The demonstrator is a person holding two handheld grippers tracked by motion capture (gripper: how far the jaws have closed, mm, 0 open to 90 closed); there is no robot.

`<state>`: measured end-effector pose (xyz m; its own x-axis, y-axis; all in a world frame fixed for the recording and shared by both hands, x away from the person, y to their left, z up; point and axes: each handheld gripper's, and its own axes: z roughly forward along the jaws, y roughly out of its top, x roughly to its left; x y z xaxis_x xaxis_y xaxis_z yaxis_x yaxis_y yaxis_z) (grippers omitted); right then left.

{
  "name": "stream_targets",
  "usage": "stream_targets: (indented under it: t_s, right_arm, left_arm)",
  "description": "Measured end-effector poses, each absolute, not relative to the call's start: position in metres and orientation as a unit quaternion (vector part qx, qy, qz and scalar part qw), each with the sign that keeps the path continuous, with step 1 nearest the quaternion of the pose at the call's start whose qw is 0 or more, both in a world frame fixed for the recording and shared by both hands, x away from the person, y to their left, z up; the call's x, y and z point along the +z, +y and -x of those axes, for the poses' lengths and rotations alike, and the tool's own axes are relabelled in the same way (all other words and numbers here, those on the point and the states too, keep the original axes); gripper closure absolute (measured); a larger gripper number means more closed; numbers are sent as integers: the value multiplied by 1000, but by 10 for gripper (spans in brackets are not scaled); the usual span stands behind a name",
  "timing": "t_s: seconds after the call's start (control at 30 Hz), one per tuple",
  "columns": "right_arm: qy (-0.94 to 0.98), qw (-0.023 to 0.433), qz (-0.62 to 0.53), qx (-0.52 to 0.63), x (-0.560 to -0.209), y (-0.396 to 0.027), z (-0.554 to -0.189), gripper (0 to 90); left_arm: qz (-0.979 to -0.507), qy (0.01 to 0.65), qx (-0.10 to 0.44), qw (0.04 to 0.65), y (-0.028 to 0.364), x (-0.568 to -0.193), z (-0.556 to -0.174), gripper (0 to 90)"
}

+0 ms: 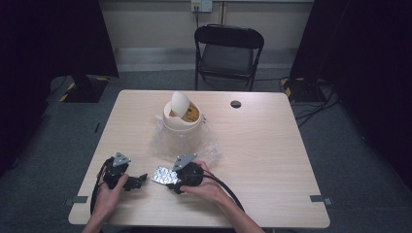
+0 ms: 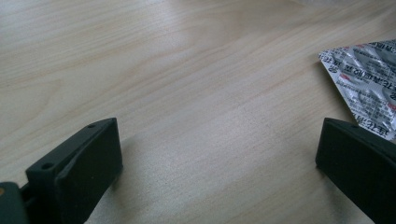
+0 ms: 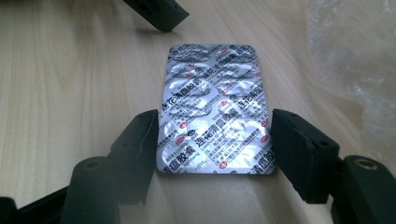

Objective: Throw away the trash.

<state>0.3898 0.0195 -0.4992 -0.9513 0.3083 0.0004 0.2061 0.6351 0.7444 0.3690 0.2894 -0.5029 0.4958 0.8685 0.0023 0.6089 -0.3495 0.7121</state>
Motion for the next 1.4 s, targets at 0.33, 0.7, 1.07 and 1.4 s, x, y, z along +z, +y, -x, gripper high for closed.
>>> stream_targets:
  t_s: [0.33,0.7,1.07,1.4]
  right_arm:
    - [884,69,-174,429,-481,9,-388,340]
    - [867,90,-198,448,-438,-22,-386,340]
    - [849,118,-228,462,-398,-62,-396,340]
    - [836,145,-244,469,-369,-81,-418,340]
  left_arm:
    - [-798,463,194,334,289,-503,-369,0]
    - [-797,464,194,334,289,-503,-369,0]
    - [-797,464,194,334,289,-503,-369,0]
    - [-797,464,194,334,289,-503,-369,0]
